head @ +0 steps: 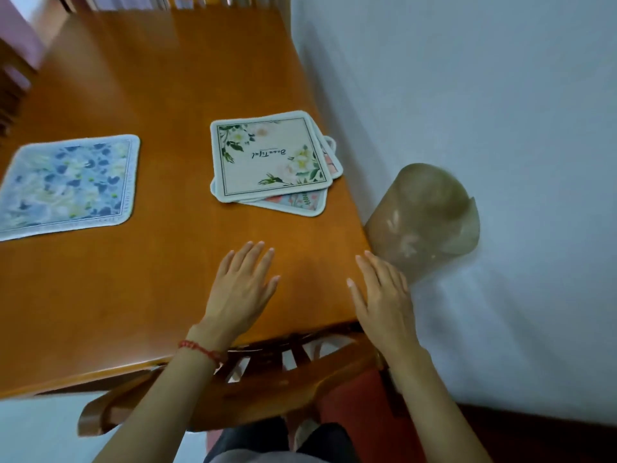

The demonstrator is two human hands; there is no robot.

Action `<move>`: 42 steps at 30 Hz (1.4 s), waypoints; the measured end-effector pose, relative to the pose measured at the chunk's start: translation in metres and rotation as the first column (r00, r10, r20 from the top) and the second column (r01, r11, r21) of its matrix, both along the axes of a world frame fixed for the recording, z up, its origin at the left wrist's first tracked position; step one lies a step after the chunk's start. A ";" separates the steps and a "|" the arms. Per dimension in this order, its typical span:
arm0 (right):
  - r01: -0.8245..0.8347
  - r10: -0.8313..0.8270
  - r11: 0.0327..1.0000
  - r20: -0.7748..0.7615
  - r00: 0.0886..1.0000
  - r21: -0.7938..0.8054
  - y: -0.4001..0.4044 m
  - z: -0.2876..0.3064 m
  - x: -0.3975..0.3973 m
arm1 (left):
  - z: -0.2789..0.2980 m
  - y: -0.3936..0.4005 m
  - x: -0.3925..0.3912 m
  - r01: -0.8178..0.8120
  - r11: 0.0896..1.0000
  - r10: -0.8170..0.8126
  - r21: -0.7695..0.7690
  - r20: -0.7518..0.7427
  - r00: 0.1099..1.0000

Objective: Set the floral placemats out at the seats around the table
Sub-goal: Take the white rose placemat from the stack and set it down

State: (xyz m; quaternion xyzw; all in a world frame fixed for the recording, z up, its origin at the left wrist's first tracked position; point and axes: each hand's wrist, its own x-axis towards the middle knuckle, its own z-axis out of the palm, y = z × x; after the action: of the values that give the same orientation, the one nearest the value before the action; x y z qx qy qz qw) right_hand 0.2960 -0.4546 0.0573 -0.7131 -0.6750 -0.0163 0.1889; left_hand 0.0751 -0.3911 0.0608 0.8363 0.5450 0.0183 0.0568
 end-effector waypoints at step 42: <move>-0.048 -0.004 0.983 -0.282 0.959 -0.176 0.367 -0.089 0.008 | -0.104 0.306 -0.063 -0.391 0.912 0.409 -0.121 0.299 0.862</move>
State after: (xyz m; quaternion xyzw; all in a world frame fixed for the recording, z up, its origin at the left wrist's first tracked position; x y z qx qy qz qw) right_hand 0.3042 -0.0873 -0.0315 -0.7148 -0.6478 0.1487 0.2174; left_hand 0.0123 -0.0849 -0.0430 0.6890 0.6904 0.1489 0.1625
